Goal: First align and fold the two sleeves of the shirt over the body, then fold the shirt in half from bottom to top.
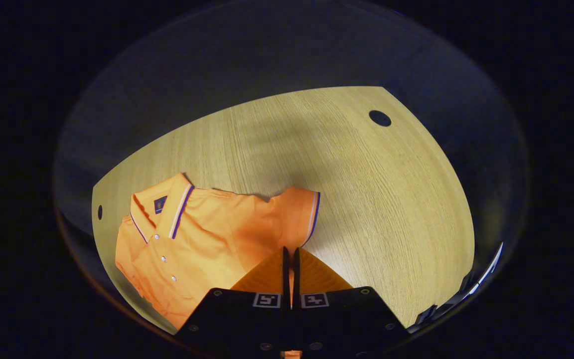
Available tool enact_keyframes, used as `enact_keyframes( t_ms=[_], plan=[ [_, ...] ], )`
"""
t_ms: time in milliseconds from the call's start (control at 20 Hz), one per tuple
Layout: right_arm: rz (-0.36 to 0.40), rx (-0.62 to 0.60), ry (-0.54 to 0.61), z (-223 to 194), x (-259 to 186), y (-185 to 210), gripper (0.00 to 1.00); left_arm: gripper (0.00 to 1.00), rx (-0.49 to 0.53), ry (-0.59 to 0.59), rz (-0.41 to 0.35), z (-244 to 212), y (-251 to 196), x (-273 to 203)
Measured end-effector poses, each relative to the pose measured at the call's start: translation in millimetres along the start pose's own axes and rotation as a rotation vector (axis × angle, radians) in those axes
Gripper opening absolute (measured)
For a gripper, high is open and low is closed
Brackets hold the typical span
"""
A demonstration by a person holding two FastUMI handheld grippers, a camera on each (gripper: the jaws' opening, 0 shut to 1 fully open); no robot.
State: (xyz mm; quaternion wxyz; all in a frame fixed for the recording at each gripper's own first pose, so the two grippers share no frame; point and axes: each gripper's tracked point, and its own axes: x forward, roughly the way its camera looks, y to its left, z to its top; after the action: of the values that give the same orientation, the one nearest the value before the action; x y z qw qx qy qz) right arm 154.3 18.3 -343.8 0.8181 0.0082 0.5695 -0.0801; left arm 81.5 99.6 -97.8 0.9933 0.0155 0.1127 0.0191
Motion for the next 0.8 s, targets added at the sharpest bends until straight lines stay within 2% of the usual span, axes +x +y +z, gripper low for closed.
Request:
enact_keyframes(
  t_ms=[150,450,800],
  plan=[
    [0.0,-0.076,-0.047,9,-20,21,0.01,0.98,-0.002,-0.004,-0.006,1,8,-1],
    [0.065,-0.205,-0.078,-2,-46,87,0.01,0.98,-0.031,0.0,0.002,-2,32,-3],
    [0.168,-0.291,-0.06,-24,-43,152,0.02,0.98,-0.051,0.025,0.022,-11,52,-7]
  ],
)
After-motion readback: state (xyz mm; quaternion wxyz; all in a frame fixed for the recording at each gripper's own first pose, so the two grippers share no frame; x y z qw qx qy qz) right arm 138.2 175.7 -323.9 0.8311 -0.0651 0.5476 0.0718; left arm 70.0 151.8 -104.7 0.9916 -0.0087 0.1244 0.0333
